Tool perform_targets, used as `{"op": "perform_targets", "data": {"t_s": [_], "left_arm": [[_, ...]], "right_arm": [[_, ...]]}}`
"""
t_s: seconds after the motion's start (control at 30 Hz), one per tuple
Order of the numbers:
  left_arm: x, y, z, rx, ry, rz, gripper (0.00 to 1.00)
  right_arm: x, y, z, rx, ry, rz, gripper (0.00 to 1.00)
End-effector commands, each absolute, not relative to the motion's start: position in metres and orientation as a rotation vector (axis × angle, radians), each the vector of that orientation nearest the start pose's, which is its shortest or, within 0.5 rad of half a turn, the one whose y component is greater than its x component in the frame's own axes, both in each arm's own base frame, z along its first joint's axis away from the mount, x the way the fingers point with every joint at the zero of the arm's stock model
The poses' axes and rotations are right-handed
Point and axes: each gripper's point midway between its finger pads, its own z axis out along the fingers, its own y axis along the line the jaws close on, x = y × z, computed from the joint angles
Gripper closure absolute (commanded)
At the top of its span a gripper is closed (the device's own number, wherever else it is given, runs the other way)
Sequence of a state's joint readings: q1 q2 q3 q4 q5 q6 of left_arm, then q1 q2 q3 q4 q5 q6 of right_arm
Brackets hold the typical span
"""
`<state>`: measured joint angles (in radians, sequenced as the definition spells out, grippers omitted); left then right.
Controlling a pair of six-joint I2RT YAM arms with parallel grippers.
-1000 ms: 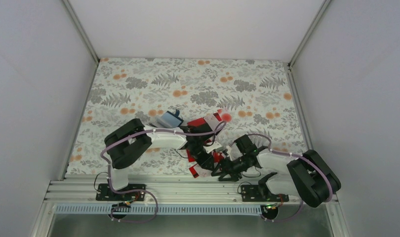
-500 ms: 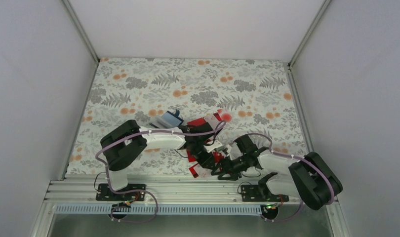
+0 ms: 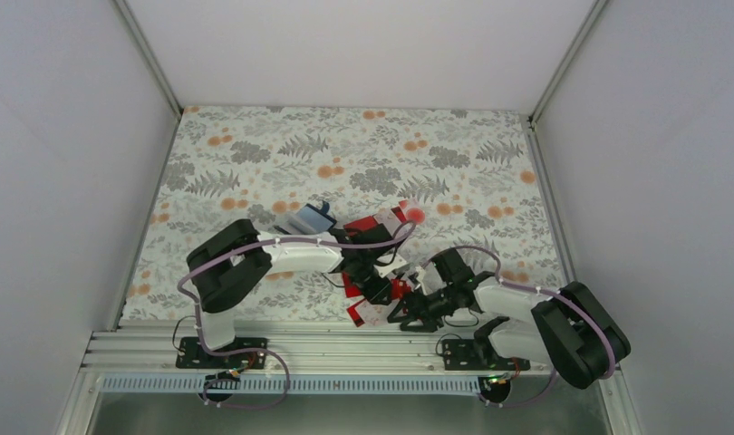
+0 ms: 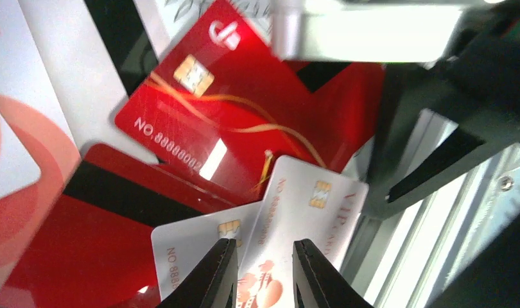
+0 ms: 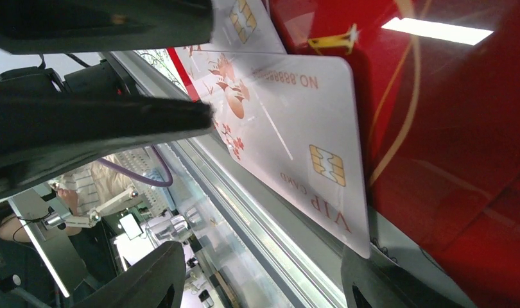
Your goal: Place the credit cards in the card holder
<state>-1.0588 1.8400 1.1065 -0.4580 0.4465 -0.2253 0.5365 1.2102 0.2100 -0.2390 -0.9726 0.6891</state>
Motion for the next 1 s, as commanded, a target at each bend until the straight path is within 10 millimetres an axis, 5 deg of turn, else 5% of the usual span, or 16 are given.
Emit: {"op": "perform_targets", "data": {"t_s": [0.0, 0.6, 0.97], "left_arm": [[0.118, -0.371, 0.012, 1.378, 2.73, -0.823, 0.76], [0.097, -0.372, 0.005, 1.451, 2.735, -0.903, 0.76], [0.096, -0.372, 0.0, 1.426, 2.754, -0.917, 0.76]], "right_arm": [[0.072, 0.193, 0.002, 0.017, 3.079, 1.41, 0.38], [0.079, 0.196, 0.0, 0.031, 3.067, 1.402, 0.39], [0.096, 0.208, 0.023, -0.011, 2.958, 1.459, 0.45]]}}
